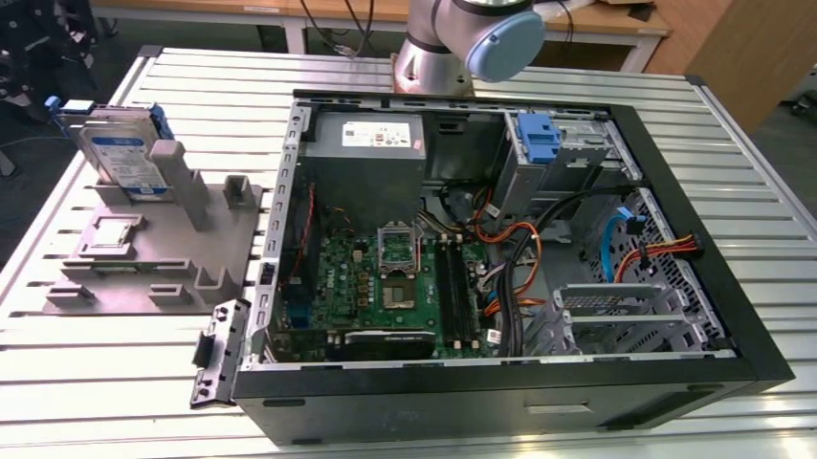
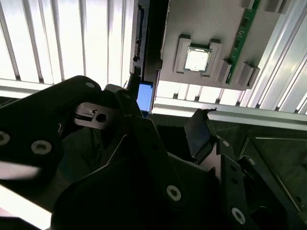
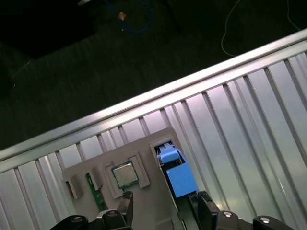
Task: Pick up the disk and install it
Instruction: 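Pick up the disk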
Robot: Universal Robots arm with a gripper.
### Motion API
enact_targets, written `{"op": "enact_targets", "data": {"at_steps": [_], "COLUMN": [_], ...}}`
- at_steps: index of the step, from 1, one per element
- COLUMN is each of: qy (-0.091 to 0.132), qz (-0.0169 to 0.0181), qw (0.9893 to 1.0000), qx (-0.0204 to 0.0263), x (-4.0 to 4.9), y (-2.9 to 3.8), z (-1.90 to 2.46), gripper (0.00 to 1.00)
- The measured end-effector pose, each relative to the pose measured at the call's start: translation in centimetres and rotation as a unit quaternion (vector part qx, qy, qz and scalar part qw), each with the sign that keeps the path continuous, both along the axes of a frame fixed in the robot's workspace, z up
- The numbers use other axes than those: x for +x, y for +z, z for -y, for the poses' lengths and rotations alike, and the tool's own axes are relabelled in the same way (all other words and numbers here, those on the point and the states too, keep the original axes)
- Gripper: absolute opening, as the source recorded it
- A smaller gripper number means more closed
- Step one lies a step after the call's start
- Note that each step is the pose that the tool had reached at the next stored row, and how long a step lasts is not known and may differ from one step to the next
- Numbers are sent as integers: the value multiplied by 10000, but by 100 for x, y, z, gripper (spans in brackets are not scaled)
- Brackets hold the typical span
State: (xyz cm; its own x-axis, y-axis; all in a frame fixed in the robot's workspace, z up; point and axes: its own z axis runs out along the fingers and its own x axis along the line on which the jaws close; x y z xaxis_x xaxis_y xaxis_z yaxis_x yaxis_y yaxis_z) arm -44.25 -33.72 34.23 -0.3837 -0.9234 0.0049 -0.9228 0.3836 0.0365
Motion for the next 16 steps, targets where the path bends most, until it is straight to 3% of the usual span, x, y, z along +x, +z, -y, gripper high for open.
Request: {"op": "enact_targets", "data": {"at_steps": [1,7,11,16], "qy": [8,391,471,564], "qz": [8,17,39,120], "qw": [10000,9992,9989,9983], "qx": [1,10,8,4], "x": [-11,-16,-16,-16], "y": [-13,-52,-54,-56], "z": [-1,-3,-51,-88], "gripper": [65,65,65,65]}}
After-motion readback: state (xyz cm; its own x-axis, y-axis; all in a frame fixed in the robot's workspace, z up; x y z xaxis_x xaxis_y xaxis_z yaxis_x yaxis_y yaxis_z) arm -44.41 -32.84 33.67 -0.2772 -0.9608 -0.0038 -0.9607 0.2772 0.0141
